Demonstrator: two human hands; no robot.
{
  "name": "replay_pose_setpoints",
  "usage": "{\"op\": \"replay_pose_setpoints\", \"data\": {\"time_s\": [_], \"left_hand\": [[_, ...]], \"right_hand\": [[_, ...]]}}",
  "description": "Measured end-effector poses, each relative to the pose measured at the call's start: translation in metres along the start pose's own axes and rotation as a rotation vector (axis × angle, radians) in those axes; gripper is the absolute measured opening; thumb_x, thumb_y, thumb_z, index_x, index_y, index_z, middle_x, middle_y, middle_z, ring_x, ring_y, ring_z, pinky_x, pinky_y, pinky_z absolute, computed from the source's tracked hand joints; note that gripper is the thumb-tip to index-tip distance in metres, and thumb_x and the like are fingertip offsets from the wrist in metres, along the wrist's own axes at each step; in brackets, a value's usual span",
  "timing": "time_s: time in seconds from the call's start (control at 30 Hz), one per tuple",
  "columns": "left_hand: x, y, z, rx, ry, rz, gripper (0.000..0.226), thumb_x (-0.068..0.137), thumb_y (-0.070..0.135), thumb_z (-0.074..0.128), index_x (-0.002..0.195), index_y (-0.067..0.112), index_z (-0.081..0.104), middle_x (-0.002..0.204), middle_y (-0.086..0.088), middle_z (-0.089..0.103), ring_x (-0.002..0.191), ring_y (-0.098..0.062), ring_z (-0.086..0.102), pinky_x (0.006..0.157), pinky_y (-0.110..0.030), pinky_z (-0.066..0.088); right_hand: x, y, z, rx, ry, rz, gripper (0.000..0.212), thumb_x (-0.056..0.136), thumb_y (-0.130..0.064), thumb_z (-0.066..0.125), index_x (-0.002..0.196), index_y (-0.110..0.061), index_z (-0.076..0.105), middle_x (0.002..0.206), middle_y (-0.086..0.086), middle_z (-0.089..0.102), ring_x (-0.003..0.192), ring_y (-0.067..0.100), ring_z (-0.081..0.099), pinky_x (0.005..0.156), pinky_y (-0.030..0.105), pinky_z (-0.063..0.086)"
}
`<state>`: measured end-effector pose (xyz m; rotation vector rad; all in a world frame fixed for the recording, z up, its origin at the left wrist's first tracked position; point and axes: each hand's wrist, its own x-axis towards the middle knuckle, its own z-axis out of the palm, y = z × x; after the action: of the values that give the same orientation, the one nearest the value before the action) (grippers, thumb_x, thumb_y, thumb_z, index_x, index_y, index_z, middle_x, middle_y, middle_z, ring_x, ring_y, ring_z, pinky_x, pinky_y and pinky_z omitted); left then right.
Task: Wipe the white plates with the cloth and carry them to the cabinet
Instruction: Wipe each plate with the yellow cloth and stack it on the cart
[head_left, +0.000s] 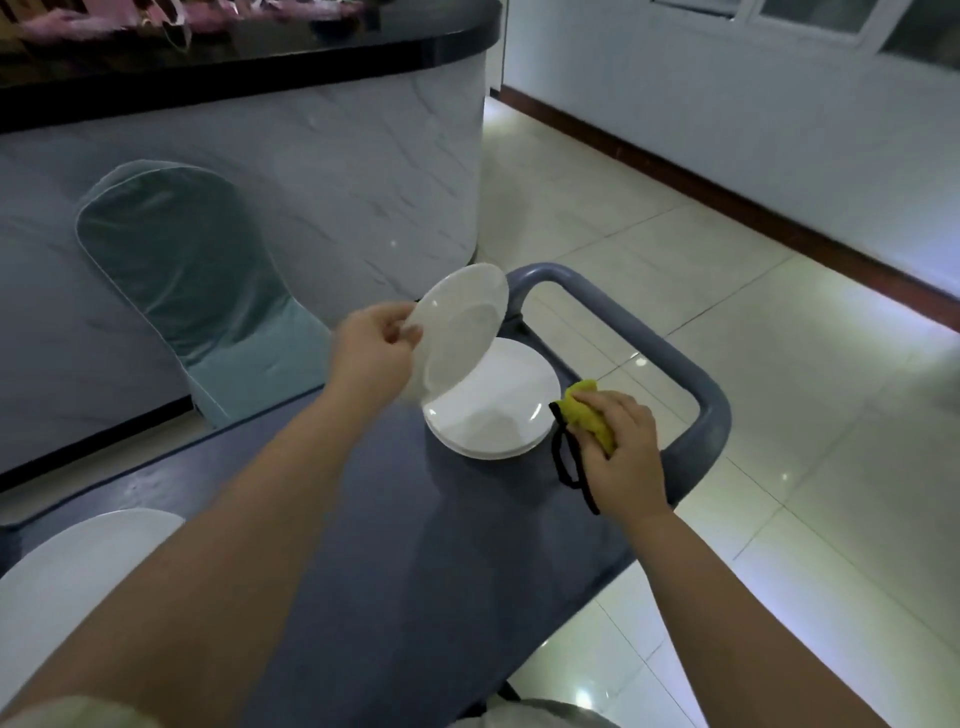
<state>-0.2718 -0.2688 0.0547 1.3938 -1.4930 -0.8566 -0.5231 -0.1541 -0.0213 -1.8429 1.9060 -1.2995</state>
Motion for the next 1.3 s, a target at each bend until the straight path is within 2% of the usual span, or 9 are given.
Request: {"op": "replay_pose_setpoints", "data": {"time_s": [0.07,0.2,0.43,0.57,0.77,0.87,1.0,1.17,1.3], "left_hand": [[0.013,0.004,0.029,0.340,-0.017,0.145,0.032,0.090,0.009,0.054,0.114,0.023,0.069,0.093,0.000,0.071,0.087,-0.023,0.064,0.076,-0.033,0.049],[0.011,-0.009,0.064,0.767,-0.069,0.378,0.048,0.084,0.006,0.050,0.125,0.030,0.060,0.093,-0.004,0.067,0.084,-0.030,0.061,0.062,-0.031,0.032],[-0.020,-0.052,0.095,0.934,-0.311,0.537,0.049,0.082,0.001,0.053,0.128,0.018,0.057,0.100,-0.006,0.067,0.093,-0.031,0.061,0.067,-0.036,0.043],[-0.043,-0.077,0.112,0.928,-0.471,0.513,0.040,0.083,0.004,0.054,0.121,0.018,0.057,0.107,-0.004,0.060,0.101,-0.027,0.053,0.065,-0.032,0.034],[-0.061,-0.085,0.128,0.764,-0.380,0.495,0.026,0.056,-0.009,0.075,0.076,0.007,0.069,0.072,-0.010,0.061,0.065,-0.032,0.057,0.051,-0.034,0.041],[-0.062,-0.090,0.131,0.727,-0.363,0.452,0.022,0.067,-0.002,0.072,0.086,0.009,0.070,0.083,-0.009,0.063,0.075,-0.034,0.057,0.063,-0.036,0.039],[-0.063,-0.083,0.115,0.753,-0.271,0.373,0.024,0.083,0.020,0.069,0.107,0.016,0.070,0.103,-0.007,0.063,0.099,-0.033,0.054,0.081,-0.040,0.035],[-0.069,-0.076,0.041,0.797,0.021,0.292,0.028,0.075,0.024,0.079,0.100,0.015,0.072,0.094,-0.008,0.065,0.093,-0.034,0.058,0.078,-0.043,0.040],[-0.096,-0.092,-0.042,0.813,0.189,-0.018,0.030,0.082,0.031,0.074,0.109,0.019,0.069,0.101,-0.007,0.063,0.103,-0.033,0.053,0.081,-0.040,0.038]], "right_hand": [[0.001,0.000,-0.002,0.015,-0.024,0.021,0.033,0.088,-0.009,0.067,0.119,-0.021,0.065,0.118,-0.002,0.060,0.105,0.015,0.046,0.095,0.010,0.029],[-0.002,0.005,-0.002,0.061,0.006,0.099,0.032,0.090,-0.012,0.065,0.119,-0.022,0.065,0.118,-0.004,0.060,0.107,0.014,0.046,0.095,0.012,0.032],[-0.003,0.018,0.003,0.050,-0.002,0.148,0.031,0.090,-0.016,0.065,0.119,-0.026,0.064,0.118,-0.010,0.059,0.106,0.010,0.045,0.095,0.015,0.033],[-0.007,0.026,0.009,0.031,-0.061,0.188,0.033,0.090,-0.016,0.065,0.121,-0.027,0.063,0.118,-0.008,0.058,0.108,0.008,0.044,0.093,0.006,0.029],[-0.012,0.027,0.016,0.000,-0.130,0.189,0.033,0.091,-0.017,0.064,0.121,-0.031,0.062,0.118,-0.013,0.057,0.110,0.012,0.043,0.092,0.007,0.029],[-0.011,0.025,0.020,-0.024,-0.152,0.174,0.032,0.091,-0.016,0.064,0.120,-0.028,0.063,0.119,-0.010,0.058,0.111,0.015,0.045,0.093,0.014,0.032],[-0.003,0.012,0.027,-0.040,-0.137,0.111,0.032,0.090,-0.014,0.066,0.119,-0.026,0.064,0.117,-0.011,0.058,0.106,0.016,0.046,0.089,0.014,0.031],[0.017,-0.037,0.061,0.029,-0.204,-0.068,0.032,0.088,-0.016,0.067,0.118,-0.025,0.064,0.116,-0.009,0.058,0.102,0.014,0.043,0.090,0.010,0.029],[0.011,-0.097,0.110,0.095,-0.387,-0.294,0.033,0.086,-0.022,0.063,0.119,-0.019,0.065,0.119,0.003,0.060,0.100,0.023,0.047,0.091,0.030,0.038]]}}
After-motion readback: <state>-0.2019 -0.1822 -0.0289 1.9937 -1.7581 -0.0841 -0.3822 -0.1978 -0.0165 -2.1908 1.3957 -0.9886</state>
